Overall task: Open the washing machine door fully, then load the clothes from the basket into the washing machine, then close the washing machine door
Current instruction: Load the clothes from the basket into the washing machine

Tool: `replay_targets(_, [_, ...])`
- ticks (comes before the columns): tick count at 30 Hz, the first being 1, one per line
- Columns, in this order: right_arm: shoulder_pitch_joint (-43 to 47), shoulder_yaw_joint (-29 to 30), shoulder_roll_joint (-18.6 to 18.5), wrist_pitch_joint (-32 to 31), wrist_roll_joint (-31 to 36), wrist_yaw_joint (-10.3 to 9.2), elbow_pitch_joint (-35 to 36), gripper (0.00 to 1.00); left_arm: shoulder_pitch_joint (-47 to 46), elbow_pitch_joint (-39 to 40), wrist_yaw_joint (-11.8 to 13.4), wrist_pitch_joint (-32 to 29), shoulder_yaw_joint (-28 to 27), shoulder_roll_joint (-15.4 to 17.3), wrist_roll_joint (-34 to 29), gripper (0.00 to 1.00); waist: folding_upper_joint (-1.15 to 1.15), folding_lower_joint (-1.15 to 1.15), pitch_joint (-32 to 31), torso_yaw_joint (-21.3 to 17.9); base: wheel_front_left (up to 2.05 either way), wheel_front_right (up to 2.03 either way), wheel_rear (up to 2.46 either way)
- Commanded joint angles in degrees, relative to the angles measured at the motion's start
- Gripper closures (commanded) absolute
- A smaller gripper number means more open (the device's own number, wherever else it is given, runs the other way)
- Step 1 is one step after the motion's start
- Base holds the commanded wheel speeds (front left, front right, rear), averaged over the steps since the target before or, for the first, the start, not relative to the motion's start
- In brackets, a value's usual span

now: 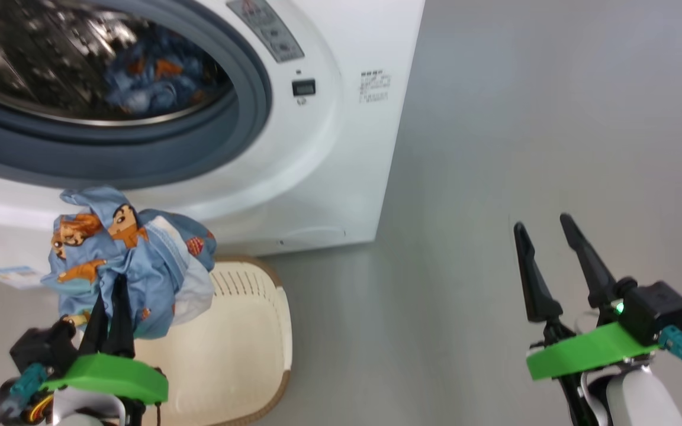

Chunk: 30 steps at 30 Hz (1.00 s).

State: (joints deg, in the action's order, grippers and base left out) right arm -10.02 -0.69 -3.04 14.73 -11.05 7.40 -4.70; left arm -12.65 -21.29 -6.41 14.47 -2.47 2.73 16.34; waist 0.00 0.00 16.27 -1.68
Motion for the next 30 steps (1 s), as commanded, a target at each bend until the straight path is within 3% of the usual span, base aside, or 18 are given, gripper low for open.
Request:
replay_targets(1, [1.3,-1.0,-0.1,0.3,0.7,0.09,0.9,0.00,1.1,2.6,-0.2,0.5,-2.2,1.0,-0.9,1.00,0.00,0.00,-4.3,0.7,0.00,0.00,0.00])
replay_targets(12, [4.0,-1.7,-0.3,0.3,1.6,0.09,0.4,0.00,7.0,10.7,-0.3,0.5,-3.5,0.3,-3.3,1.00,0.00,0.00,-11.4,0.3,0.00,0.00,0.00])
replay_targets(18, [6.3,-2.5,-0.2,0.3,2.0,0.09,-0.5,0.00,11.1,12.7,0.8,0.5,-3.9,0.2,-4.4,1.00,0.00,0.00,-15.9,-0.5,0.00,0.00,0.00])
replay_targets(30, [7.5,-2.4,-0.3,0.3,2.0,0.09,-0.3,0.00,13.1,14.5,2.6,0.5,-2.5,0.2,-3.8,1.00,0.00,0.00,-16.8,-0.2,0.00,0.00,0.00])
